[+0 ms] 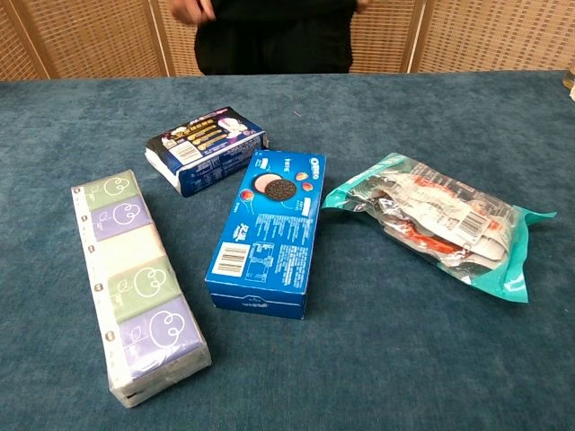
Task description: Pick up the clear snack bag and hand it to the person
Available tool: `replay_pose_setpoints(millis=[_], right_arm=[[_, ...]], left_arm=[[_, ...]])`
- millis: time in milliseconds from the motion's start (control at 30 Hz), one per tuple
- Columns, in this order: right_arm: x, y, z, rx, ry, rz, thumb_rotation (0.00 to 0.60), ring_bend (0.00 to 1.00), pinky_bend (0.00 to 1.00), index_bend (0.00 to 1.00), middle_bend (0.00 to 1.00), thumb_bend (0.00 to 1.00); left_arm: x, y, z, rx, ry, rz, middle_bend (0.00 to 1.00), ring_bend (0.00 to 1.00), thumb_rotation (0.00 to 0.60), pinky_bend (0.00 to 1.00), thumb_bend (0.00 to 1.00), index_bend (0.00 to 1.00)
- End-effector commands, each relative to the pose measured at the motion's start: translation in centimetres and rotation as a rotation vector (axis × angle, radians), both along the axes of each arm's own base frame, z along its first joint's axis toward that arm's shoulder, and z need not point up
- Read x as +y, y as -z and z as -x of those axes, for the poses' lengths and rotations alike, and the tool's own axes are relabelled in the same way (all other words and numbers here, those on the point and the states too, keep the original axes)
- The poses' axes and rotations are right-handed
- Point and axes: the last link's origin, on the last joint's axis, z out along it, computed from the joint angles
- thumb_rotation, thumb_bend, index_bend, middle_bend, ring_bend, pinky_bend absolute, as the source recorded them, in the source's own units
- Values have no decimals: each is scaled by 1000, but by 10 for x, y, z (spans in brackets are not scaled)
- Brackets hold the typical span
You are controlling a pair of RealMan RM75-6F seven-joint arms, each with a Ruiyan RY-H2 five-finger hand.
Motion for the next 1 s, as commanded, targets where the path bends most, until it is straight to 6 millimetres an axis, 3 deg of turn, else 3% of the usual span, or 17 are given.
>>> replay_pose_setpoints(millis=[33,200,367,733,1000], right_arm=[[1,1,-1,0,-4,-5,579,24,0,51,0,0],[-1,5,0,15,-10,-19,579,32,1,40,0,0],[-12,26,-14,-3,-64,-125,576,35,2,40,0,0],[-59,47,-88,2,-159,-326,579,32,11,28,0,0],[-89,79,-115,8,-87,-421,581,17,11,21,0,0]], left_arm=[[0,0,0,0,-1,-2,0,0,600,87,143,0],[0,0,-1,1,12,-4,0,0,600,87,142,0],[1,0,0,-3,17,-6,0,0,600,87,144,0],[4,1,1,1,-2,-3,0,0,600,87,143,0],[6,1,2,0,-12,-1,0,0,600,87,143,0]])
